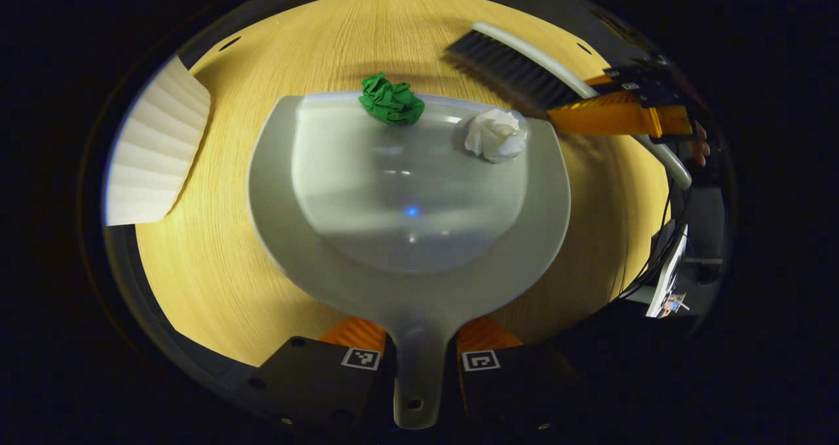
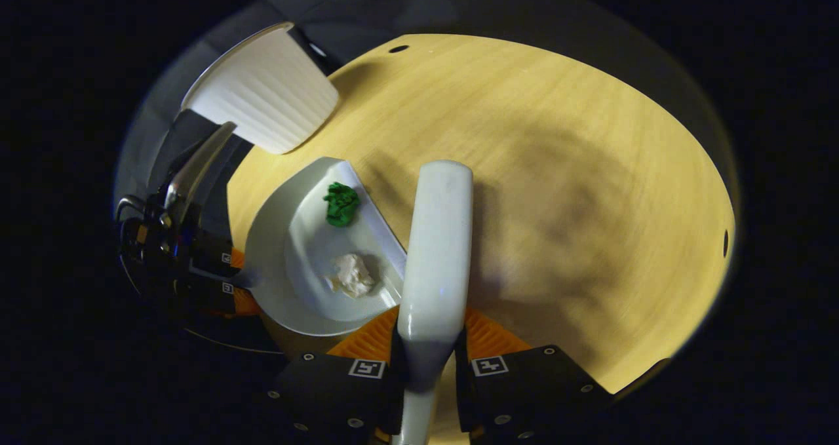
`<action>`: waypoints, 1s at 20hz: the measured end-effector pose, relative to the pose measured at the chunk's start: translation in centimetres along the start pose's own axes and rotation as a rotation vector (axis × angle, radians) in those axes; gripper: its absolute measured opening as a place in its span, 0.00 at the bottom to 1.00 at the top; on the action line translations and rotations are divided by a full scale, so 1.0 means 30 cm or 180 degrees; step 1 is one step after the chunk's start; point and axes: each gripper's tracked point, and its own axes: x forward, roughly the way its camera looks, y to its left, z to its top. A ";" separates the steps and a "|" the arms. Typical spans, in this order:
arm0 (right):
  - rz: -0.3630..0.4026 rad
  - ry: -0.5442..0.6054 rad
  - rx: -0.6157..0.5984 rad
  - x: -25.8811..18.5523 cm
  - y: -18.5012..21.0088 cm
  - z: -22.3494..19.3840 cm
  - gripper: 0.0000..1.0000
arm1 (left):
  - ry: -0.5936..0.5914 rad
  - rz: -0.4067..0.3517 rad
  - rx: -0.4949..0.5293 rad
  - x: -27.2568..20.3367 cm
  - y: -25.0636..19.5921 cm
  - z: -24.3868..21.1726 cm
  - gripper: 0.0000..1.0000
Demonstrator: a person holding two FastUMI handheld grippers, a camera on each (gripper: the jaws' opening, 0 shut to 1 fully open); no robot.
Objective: Pick up the small broom and dustpan from the desktop, sweep the trash into the dustpan with the broom, and then empty the trash into the garbage bin.
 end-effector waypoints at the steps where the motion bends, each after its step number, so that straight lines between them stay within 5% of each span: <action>1: -0.0076 -0.0041 0.0091 -0.015 -0.019 -0.018 0.33 | -0.0029 0.0004 -0.0018 0.009 -0.008 0.000 0.30; 10: -0.0898 -0.0108 0.1119 -0.090 -0.050 -0.293 0.34 | -0.0379 0.0017 -0.0232 0.038 -0.028 0.056 0.31; 14: -0.1010 -0.0129 0.1509 -0.080 0.011 -0.386 0.34 | -0.0516 -0.0018 -0.0286 0.050 -0.040 0.088 0.31; 19: -0.1171 -0.0173 0.1505 -0.059 0.051 -0.388 0.34 | -0.0658 0.0008 -0.0220 0.073 -0.022 0.119 0.30; 20: -0.1176 -0.0164 0.1506 -0.060 0.058 -0.393 0.26 | -0.0577 -0.0075 -0.0227 0.079 -0.042 0.102 0.29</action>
